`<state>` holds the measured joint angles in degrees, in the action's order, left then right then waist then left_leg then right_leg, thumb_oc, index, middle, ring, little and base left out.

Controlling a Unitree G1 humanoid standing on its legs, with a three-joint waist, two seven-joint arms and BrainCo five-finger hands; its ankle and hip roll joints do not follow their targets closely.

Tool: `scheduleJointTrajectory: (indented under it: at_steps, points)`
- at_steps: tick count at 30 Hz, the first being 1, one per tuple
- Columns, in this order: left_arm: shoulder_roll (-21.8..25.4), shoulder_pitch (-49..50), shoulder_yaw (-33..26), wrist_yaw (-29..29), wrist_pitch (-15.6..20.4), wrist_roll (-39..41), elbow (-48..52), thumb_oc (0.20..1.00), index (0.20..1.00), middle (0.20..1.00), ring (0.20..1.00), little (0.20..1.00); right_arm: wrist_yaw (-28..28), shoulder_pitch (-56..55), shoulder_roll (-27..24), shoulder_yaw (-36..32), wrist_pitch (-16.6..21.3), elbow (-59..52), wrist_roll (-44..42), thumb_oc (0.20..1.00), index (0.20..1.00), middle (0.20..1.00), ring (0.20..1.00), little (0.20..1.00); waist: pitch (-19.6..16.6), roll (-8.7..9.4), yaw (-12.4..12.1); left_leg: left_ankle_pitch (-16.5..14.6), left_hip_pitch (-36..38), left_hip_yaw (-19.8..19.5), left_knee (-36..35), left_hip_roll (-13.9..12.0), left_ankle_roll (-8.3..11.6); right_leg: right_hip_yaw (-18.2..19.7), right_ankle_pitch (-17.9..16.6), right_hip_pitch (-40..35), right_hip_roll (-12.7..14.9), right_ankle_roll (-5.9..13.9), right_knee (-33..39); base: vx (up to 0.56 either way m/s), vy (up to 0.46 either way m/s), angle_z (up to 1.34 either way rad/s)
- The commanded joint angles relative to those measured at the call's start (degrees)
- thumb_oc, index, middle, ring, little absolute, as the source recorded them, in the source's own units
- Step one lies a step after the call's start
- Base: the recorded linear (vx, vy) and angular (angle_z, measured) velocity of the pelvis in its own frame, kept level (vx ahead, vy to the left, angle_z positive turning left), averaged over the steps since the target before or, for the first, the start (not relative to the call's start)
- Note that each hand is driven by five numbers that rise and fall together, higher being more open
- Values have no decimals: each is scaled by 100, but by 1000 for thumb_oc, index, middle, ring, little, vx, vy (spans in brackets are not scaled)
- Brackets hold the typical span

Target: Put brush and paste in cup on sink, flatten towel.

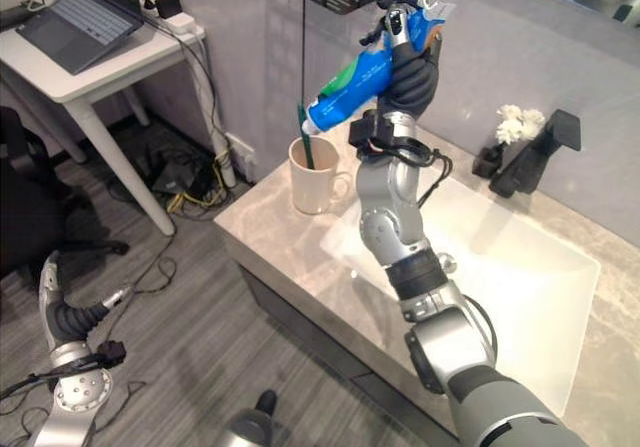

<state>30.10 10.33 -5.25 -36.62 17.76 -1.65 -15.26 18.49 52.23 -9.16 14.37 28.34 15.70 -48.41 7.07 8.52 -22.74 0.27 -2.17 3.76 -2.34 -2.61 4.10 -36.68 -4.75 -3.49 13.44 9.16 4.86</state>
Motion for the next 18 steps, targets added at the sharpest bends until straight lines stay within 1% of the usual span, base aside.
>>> scheduleJointTrajectory:
  at_steps: [1,5,10,15,18]
  points:
    - [397,-29,301,150,67,-416,-7,1000,1000,1000,1000,1000,-297,488,-311,214,92,-342,273,200,200,200,200,200,-224,184,-14,-18,44,-53,-141,200,-241,488,-398,-184,253,275,-305,0,0,0]
    - [380,-103,533,243,35,-478,-77,1000,1000,1000,1000,1000,-310,436,-191,273,90,-300,232,200,200,200,200,200,-189,166,55,-16,70,-2,-160,186,-252,553,-399,-150,243,264,-309,-28,28,-12]
    - [286,-194,874,349,22,-354,-390,1000,1000,1000,1000,1000,-206,459,157,304,140,-53,208,200,200,200,200,200,-149,158,121,-21,83,49,-174,177,-263,616,-413,-108,230,259,-306,-22,18,-7]
    - [233,-237,1085,412,16,-308,-602,1000,1000,1000,1000,1000,-122,529,194,326,148,31,330,200,200,200,200,200,-105,182,124,-13,54,51,-180,183,-267,621,-423,-76,202,259,-287,-6,3,-1]
    - [209,-211,1236,541,-12,-283,-756,1000,1000,1000,1000,1000,-54,574,178,301,166,62,439,200,200,200,200,200,-62,217,100,1,-2,16,-184,178,-269,594,-436,-37,181,261,-266,0,0,0]
